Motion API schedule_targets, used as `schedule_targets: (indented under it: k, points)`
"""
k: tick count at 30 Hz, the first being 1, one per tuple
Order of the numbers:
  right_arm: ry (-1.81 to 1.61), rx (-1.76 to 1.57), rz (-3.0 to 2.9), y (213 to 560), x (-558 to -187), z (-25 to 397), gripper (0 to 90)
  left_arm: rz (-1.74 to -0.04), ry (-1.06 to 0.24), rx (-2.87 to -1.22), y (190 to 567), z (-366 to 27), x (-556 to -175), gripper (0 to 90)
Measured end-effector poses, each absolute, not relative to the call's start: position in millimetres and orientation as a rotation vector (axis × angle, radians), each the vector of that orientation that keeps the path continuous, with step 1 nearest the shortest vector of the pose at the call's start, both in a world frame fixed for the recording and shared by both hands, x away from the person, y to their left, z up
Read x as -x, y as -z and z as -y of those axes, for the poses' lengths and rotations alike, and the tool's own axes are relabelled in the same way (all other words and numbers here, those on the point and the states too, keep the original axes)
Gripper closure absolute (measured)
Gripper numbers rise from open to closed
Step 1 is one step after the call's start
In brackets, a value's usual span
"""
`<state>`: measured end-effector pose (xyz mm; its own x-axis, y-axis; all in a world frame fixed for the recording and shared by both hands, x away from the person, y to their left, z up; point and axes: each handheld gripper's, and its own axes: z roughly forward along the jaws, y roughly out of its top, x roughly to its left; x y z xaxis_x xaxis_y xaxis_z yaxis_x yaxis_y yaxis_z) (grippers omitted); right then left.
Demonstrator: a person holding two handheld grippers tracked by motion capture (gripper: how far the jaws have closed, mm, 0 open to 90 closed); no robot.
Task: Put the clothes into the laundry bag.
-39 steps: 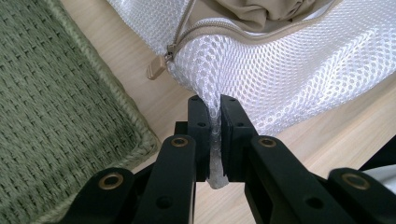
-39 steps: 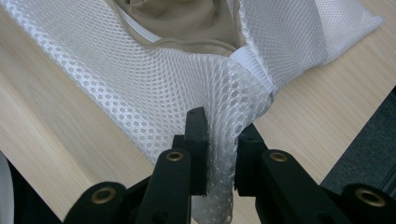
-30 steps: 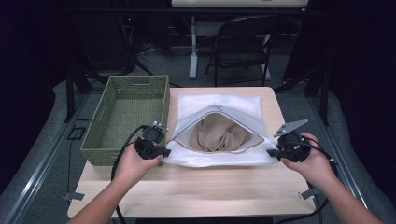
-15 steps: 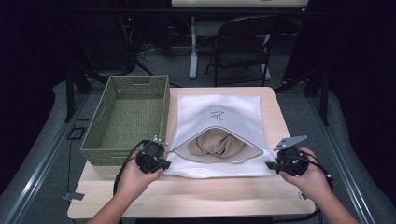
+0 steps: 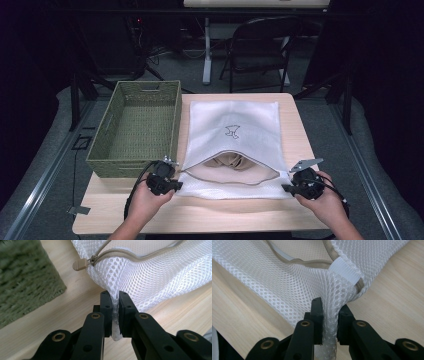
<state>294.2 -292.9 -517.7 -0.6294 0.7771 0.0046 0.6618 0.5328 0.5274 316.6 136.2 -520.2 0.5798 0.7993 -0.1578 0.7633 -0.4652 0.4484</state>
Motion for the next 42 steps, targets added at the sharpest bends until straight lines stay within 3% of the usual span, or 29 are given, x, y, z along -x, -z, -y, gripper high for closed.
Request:
schedule_targets:
  k: [10,27,33,42]
  points:
    - [-0.657,-1.219,-2.527,530,-288,288,74.9,-1.248,-0.164,-2.366,534,-133,-310,80.7]
    - [-0.656,-1.247,-2.479,540,-278,293,55.0,-1.260,-0.269,-2.335,539,-137,-293,67.3]
    - [-0.729,-1.237,-2.442,534,-271,296,45.1,-1.254,-0.230,-2.235,533,-141,-290,50.9]
    - [-0.819,-1.195,-2.408,517,-261,298,38.7,-1.208,-0.264,-2.210,527,-141,-283,40.9]
